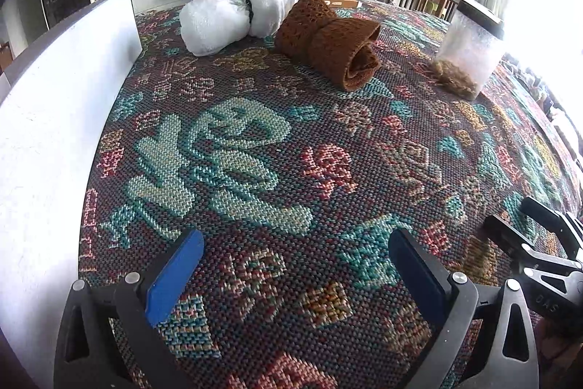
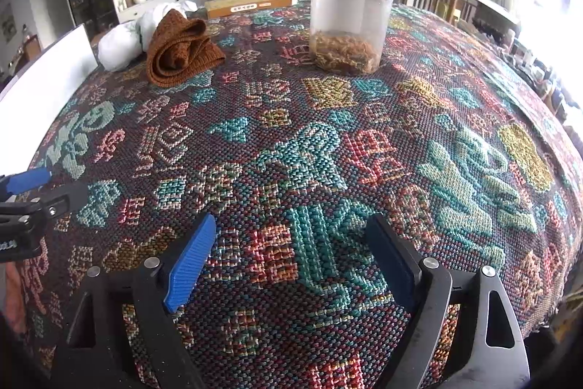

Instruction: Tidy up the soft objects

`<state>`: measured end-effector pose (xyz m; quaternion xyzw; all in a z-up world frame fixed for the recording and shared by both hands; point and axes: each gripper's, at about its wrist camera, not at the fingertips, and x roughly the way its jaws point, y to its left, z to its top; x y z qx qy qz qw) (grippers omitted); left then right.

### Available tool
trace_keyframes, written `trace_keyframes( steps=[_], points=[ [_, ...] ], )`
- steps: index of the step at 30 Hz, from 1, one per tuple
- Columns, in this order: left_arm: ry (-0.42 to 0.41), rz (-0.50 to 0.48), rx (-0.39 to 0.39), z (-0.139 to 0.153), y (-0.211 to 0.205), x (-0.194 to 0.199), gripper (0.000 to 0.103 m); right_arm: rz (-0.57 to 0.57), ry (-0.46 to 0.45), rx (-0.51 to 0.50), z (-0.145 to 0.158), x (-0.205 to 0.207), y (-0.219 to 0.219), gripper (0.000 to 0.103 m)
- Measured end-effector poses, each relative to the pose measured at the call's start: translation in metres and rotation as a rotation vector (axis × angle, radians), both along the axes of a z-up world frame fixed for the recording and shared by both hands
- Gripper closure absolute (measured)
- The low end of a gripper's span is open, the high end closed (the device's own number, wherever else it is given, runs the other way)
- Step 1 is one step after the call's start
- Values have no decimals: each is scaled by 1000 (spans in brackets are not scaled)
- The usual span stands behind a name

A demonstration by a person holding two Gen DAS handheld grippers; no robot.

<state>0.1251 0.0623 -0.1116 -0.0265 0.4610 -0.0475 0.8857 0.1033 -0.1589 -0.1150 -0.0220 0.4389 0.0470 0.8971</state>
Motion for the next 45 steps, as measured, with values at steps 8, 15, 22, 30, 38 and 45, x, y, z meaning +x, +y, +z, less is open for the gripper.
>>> trace_keyframes(
  steps=[8, 15, 22, 30, 38, 45],
  points=[
    [-11, -21, 75, -6, -10, -1, 0, 4, 2, -7, -1, -1, 3, 13],
    [-10, -21, 75, -6, -11, 0, 0, 4, 1, -6, -1, 0, 4, 13],
    [-10, -21, 75, -6, -12, 0, 0, 4, 1, -6, -1, -1, 4, 13],
    [-10, -21, 75, -6, -12, 0, 0, 4, 1, -6, -1, -1, 4, 13],
    [-9, -20, 75, -6, -12, 0, 0, 4, 1, -6, -1, -1, 4, 13],
    [-9, -20, 76, -6, -12, 0, 0, 4, 1, -6, -1, -1, 3, 13]
  ],
)
